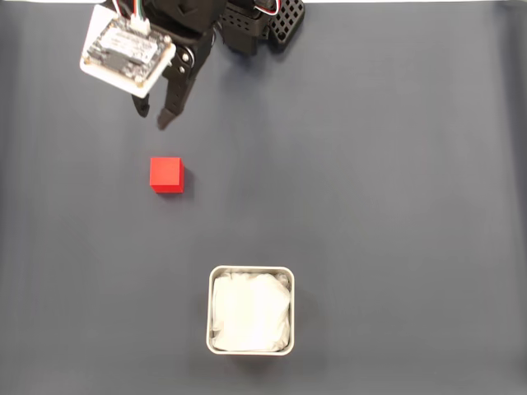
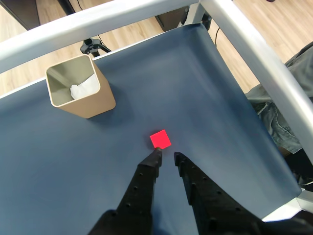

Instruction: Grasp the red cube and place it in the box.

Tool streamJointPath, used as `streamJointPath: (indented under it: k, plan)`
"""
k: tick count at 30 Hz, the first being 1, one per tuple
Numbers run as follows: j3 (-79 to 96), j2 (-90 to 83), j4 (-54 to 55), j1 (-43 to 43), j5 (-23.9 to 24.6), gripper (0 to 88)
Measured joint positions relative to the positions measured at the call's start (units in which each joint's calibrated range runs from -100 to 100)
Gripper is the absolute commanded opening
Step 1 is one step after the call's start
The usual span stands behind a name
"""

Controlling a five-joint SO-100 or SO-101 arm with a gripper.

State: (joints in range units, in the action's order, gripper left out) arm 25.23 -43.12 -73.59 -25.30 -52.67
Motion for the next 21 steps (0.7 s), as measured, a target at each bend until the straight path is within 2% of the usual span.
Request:
streamJointPath:
  k: [21]
  plan:
    - [8.1,-0.2,8.6,-0.3,-1.3,22.7]
